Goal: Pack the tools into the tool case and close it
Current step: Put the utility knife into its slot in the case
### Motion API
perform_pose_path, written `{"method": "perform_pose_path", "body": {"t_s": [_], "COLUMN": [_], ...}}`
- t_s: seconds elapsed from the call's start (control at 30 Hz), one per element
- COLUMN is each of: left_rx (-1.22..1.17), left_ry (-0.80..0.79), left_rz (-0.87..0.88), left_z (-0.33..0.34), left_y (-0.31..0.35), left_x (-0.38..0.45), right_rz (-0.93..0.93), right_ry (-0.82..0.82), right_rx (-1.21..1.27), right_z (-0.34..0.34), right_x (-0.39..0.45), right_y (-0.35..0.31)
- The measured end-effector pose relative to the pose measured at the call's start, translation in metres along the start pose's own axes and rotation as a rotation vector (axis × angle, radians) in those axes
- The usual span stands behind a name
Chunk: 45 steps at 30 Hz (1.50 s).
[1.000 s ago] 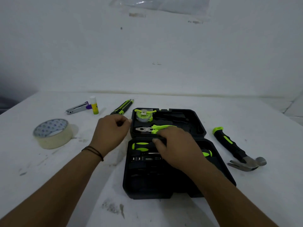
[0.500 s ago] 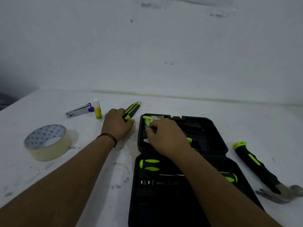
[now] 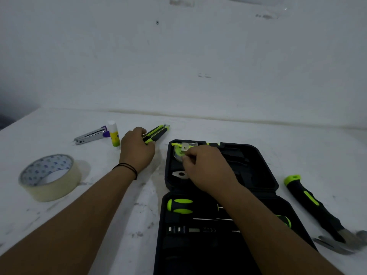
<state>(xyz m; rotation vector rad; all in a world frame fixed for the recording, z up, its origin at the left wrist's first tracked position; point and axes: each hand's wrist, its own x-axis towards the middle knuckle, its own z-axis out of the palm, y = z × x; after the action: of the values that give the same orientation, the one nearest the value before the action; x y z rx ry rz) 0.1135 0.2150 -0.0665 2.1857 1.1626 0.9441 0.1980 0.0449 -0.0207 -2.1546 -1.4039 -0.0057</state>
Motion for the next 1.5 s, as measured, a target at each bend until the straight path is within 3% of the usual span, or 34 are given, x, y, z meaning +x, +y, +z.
{"method": "perform_pose_path", "body": {"t_s": [0.27, 0.4, 0.57, 0.63, 0.8, 1.0, 1.07, 1.23, 1.5], "left_rx": [-0.204, -0.280, -0.342, -0.342, -0.321, -0.323, -0.397, -0.757, -0.962], "left_ry": [0.032, 0.020, 0.007, -0.018, -0.133, -0.246, -0.305, -0.483, -0.604], "left_rz": [0.137, 0.170, 0.204, 0.229, 0.314, 0.369, 0.317, -0.124, -0.348], "left_z": [-0.033, -0.045, -0.059, -0.063, -0.069, -0.081, -0.086, -0.097, -0.089], "left_y": [0.037, 0.061, 0.081, 0.084, 0.090, 0.093, 0.092, 0.089, 0.081], "left_x": [-0.049, -0.087, -0.132, -0.147, -0.180, -0.190, -0.187, -0.176, -0.165], "right_rz": [0.032, 0.160, 0.534, 0.604, 0.563, 0.570, 0.575, 0.572, 0.572], "right_ry": [0.104, 0.097, 0.072, 0.011, -0.014, 0.063, 0.106, 0.213, 0.146], "right_rx": [0.148, 0.307, 0.818, 1.005, 1.289, 1.430, 1.465, 1.517, 1.465], "right_z": [-0.026, -0.038, -0.046, -0.048, -0.061, -0.068, -0.069, -0.072, -0.064], "right_x": [-0.020, -0.039, -0.067, -0.081, -0.113, -0.131, -0.134, -0.137, -0.137], "right_y": [-0.009, -0.015, -0.006, -0.004, -0.002, 0.000, 0.000, 0.002, 0.009]}}
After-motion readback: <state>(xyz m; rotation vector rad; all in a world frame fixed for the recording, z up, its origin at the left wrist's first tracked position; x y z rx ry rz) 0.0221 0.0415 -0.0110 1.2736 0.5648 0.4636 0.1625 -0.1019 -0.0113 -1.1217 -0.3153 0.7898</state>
